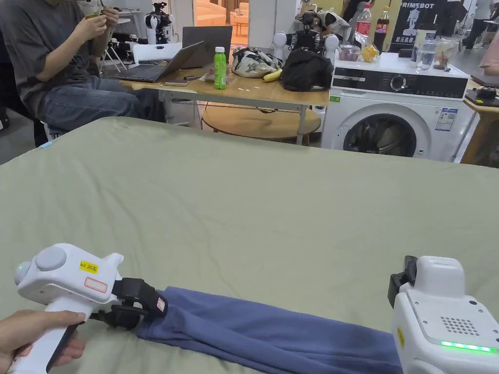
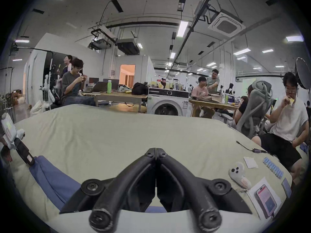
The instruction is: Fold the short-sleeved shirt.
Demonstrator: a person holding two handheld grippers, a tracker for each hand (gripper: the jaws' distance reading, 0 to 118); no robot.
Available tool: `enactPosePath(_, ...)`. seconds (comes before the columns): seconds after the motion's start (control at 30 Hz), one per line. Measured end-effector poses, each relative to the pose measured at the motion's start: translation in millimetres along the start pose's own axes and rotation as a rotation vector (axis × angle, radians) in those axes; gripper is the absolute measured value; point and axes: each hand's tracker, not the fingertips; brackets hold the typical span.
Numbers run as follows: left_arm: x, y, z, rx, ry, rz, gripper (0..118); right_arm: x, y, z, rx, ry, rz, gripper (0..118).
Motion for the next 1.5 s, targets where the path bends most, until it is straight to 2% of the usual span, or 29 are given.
enactPosePath(0.13,-22,3,2,0.022,-0.163,0.084,76,-2,0,-2,-0.006,0.004,-0.002,0)
enactPosePath(0.3,-20,-21,-14,0.055,-0.385,0.181,76,-5,-2,-5,-0.019,0.011,-0.008,0)
enactPosePath(0.47,-2,-37,-35,0.069,-0.481,0.202,73,-9,-6,-7,-0.037,0.017,-0.004,0)
enactPosePath(0.5,4,-38,-39,0.063,-0.479,0.188,65,-10,-7,-8,-0.042,0.018,-0.002,0)
enactPosePath(0.53,9,-39,-41,0.054,-0.478,0.166,48,-10,-7,-8,-0.046,0.019,0.0,0)
enactPosePath(0.57,15,-40,-42,0.048,-0.459,0.154,13,-11,-7,-8,-0.05,0.02,0.001,0)
enactPosePath(0.6,20,-42,-44,0.045,-0.404,0.143,4,-11,-7,-8,-0.053,0.023,0.003,0)
enactPosePath(0.67,28,-46,-46,0.046,-0.249,0.126,3,-11,-8,-8,-0.055,0.025,0.006,0)
enactPosePath(0.7,12,-32,-39,0.05,-0.232,0.132,3,-11,-8,-8,-0.056,0.025,0.01,0)
enactPosePath(0.73,12,-31,-37,0.065,-0.32,0.144,2,-11,-8,-8,-0.057,0.026,0.012,0)
enactPosePath(0.83,15,-33,-29,0.093,-0.3,0.136,2,-11,-9,-9,-0.057,0.029,0.013,0)
enactPosePath(0.93,19,-34,-14,0.129,-0.356,0.155,2,-11,-8,-11,-0.053,0.032,0.016,0)
enactPosePath(1.07,34,-35,17,0.165,-0.321,0.084,2,-13,-4,-16,-0.049,0.043,0.017,0)
enactPosePath(1.2,23,-26,54,0.221,-0.306,0.075,2,-19,-1,-19,-0.048,0.062,0.018,0)
enactPosePath(1.33,12,-22,85,0.267,-0.157,0.087,2,-27,0,-18,-0.042,0.082,0.024,0)
enactPosePath(1.37,18,-26,91,0.261,-0.046,0.063,2,-29,0,-17,-0.04,0.087,0.025,0)
enactPosePath(1.43,32,-29,93,0.255,0.027,0.01,2,-33,-1,-17,-0.041,0.096,0.025,0)
enactPosePath(1.5,50,-36,91,0.249,-0.001,0.002,2,-36,0,-15,-0.049,0.098,0.024,0)
